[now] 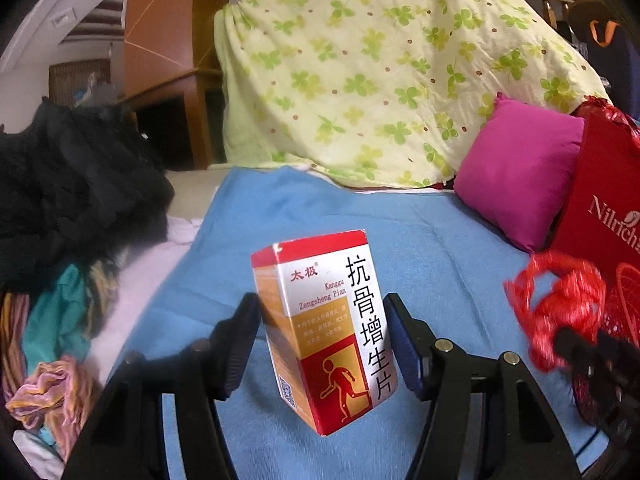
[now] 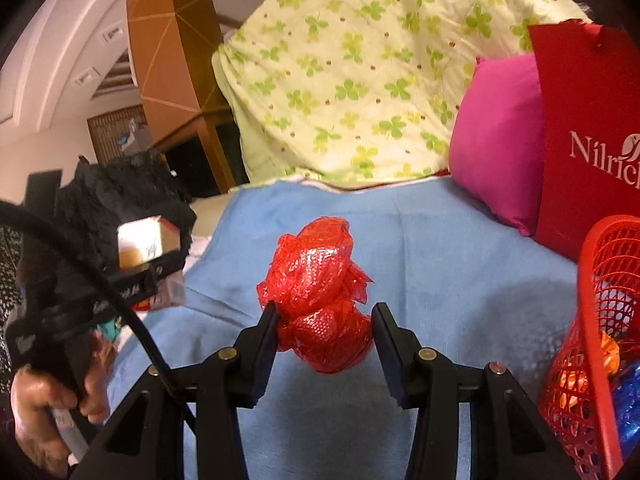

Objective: Collect trash
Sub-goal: 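Carry the box with the left tool while the right carries the red bag toward the basket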

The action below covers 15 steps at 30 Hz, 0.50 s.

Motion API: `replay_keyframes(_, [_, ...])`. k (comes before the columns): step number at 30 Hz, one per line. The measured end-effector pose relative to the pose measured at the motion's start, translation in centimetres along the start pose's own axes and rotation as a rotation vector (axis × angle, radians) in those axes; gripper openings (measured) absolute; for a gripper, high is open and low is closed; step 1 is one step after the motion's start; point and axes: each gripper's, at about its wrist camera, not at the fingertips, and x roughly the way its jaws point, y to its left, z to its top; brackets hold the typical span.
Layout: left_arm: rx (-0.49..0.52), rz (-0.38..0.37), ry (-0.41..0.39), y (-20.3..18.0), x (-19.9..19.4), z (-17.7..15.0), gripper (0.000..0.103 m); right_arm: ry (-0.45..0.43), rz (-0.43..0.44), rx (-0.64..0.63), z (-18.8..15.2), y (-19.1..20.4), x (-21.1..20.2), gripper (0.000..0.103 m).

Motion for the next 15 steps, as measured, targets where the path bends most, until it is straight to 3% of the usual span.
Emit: replay_keyframes(15, [0.109, 0.043, -0.059, -2.5, -7.1, -0.6, 0.064, -0.132, 0.021, 0.007, -0.9, 0.9, -5.4, 0.049])
